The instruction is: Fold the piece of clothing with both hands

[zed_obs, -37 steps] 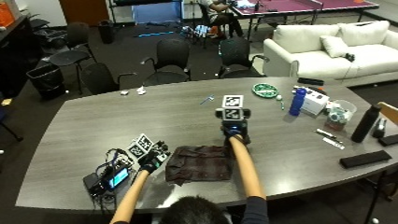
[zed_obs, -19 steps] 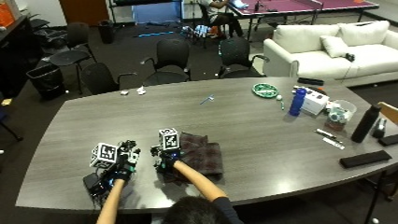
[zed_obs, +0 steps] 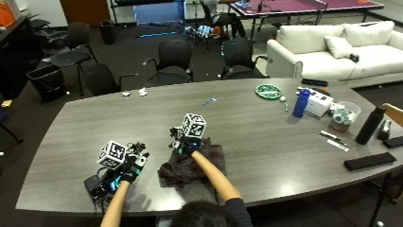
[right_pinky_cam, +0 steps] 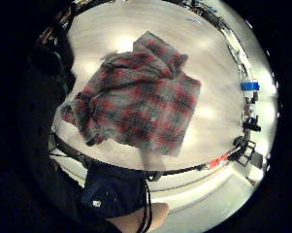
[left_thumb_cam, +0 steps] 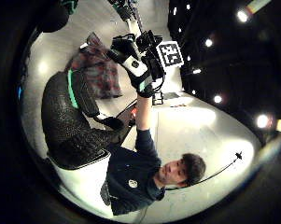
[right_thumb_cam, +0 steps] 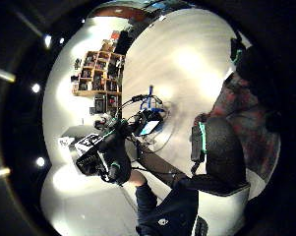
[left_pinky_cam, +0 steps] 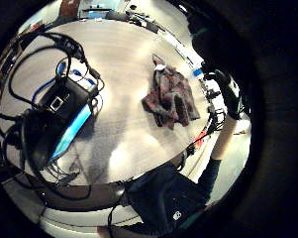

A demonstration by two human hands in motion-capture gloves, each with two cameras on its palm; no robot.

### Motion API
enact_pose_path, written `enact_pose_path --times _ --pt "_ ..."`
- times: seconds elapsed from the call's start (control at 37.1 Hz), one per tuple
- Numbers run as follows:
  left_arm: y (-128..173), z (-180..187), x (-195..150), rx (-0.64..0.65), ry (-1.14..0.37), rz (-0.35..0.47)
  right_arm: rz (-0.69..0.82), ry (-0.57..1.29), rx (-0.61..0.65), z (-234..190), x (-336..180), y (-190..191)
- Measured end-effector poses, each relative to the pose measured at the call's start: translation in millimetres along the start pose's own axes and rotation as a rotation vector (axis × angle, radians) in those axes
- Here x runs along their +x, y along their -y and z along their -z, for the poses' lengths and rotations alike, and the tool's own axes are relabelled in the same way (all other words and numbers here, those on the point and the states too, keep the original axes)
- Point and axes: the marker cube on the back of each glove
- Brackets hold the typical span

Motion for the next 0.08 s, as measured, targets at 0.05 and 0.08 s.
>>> enact_pose_path --times 0.05,0.08 --pt "4.2 -3.0 -1.9 -0.01 0.029 -0.009 -0.02 -0.004 0.003 5.0 5.2 -4.3" --pt "7.1 -4.7 -4.5 -0.015 0.044 -0.013 -0.029 -0.004 0.003 5.7 8.3 -5.6"
